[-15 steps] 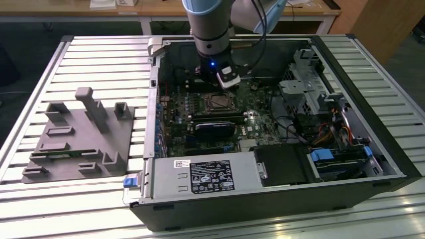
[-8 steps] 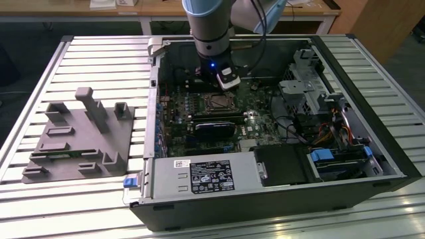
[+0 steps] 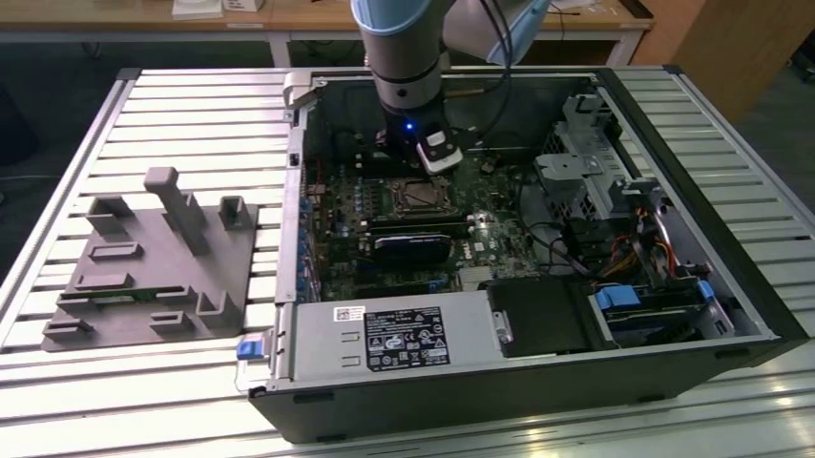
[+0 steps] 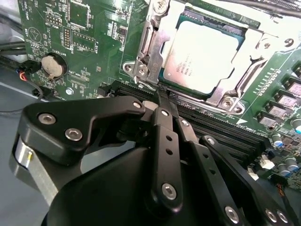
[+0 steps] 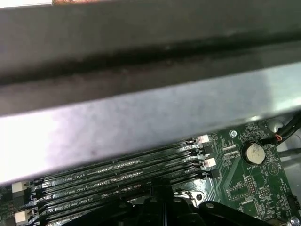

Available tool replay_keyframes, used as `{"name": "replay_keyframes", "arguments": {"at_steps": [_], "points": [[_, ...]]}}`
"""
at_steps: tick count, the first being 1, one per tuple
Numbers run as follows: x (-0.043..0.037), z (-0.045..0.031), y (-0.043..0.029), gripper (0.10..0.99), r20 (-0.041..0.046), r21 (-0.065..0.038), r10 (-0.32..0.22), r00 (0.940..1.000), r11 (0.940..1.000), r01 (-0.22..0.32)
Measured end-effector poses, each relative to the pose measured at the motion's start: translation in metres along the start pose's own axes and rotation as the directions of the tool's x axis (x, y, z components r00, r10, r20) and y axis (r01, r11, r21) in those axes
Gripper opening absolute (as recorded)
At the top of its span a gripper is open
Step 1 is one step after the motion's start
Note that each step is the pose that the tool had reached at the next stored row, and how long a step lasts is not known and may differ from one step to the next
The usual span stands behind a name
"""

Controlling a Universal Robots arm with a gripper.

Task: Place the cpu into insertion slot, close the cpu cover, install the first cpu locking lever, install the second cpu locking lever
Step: 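Install the first cpu locking lever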

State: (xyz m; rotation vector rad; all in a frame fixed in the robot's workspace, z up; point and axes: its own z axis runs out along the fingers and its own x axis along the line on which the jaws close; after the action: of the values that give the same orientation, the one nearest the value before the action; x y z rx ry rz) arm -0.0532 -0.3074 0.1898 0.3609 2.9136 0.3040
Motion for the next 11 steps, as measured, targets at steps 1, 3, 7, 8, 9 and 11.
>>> {"name": "replay_keyframes", "arguments": {"at_steps": [1,3,7,8,9,11], "points": [[-0.0004,-0.0001,0.0001,0.106,-0.0013,0.0,0.0,1.0,1.0,0.0],[-0.0009,-0.0009,0.0006,0.106,-0.0037,-0.001,0.001,1.0,1.0,-0.001],[-0.0016,-0.004,0.0012,0.106,-0.0106,-0.009,0.004,0.9999,0.9999,-0.004],[-0.0019,-0.0052,0.0015,0.106,-0.0112,-0.01,0.004,0.9999,0.9999,-0.004],[-0.0021,-0.0064,0.0018,0.106,-0.0114,-0.01,0.004,0.9999,0.9999,-0.004],[-0.0028,-0.0093,0.0025,0.106,-0.0115,-0.01,0.004,0.9999,0.9999,-0.004]]}}
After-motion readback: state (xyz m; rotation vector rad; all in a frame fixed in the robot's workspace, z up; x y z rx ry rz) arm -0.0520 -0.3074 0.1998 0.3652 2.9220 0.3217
